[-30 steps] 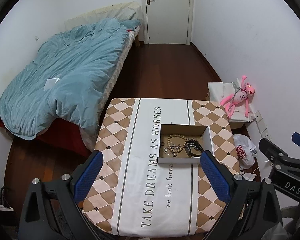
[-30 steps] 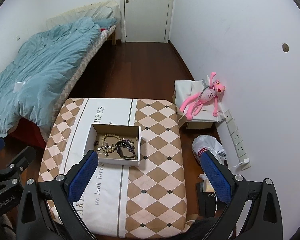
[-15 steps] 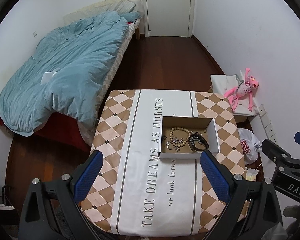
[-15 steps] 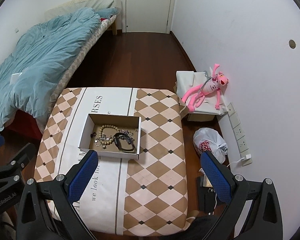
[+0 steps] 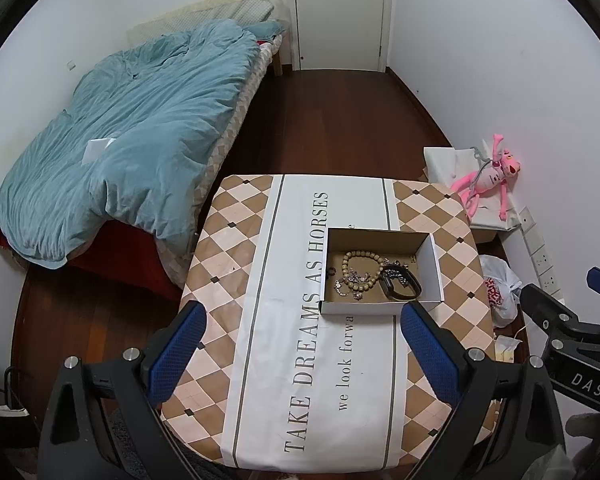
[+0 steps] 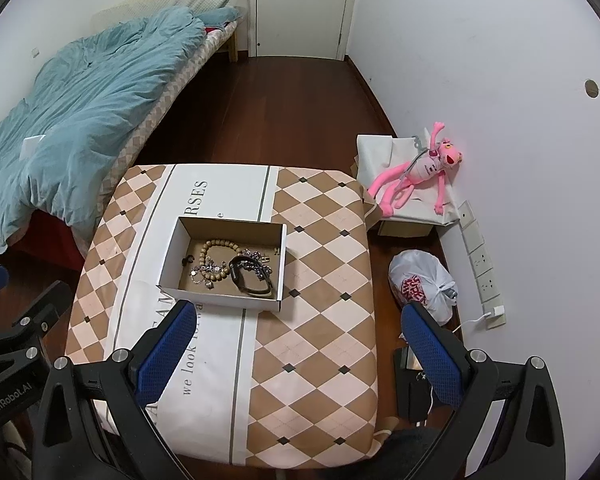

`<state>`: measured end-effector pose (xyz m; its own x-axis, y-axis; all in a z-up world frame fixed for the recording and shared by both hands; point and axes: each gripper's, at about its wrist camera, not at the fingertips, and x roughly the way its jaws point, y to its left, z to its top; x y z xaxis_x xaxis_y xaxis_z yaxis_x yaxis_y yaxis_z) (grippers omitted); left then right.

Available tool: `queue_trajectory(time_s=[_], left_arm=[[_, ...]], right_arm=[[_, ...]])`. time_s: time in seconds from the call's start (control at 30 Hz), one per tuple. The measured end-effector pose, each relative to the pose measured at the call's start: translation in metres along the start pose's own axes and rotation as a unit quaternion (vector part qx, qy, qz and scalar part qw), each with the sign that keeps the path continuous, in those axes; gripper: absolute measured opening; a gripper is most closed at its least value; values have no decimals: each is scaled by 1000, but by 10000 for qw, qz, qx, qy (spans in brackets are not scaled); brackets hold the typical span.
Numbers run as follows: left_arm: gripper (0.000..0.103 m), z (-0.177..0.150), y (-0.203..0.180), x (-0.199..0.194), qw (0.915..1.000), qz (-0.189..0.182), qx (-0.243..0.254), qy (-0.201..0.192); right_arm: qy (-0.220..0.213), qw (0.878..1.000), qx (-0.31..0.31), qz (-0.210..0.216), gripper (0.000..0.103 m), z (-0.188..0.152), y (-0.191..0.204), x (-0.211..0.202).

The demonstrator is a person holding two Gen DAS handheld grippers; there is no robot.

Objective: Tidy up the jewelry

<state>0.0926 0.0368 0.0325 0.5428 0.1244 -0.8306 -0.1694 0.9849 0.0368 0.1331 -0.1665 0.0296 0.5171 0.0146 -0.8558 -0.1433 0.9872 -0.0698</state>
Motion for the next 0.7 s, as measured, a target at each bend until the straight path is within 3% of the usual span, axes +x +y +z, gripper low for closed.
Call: queue_trajectory(time_s=[0.7], left_arm=[[99,0,0,4,10000,-7,-10,3]], right_arm=[[-6,10000,49,27,103,-3,3,2]])
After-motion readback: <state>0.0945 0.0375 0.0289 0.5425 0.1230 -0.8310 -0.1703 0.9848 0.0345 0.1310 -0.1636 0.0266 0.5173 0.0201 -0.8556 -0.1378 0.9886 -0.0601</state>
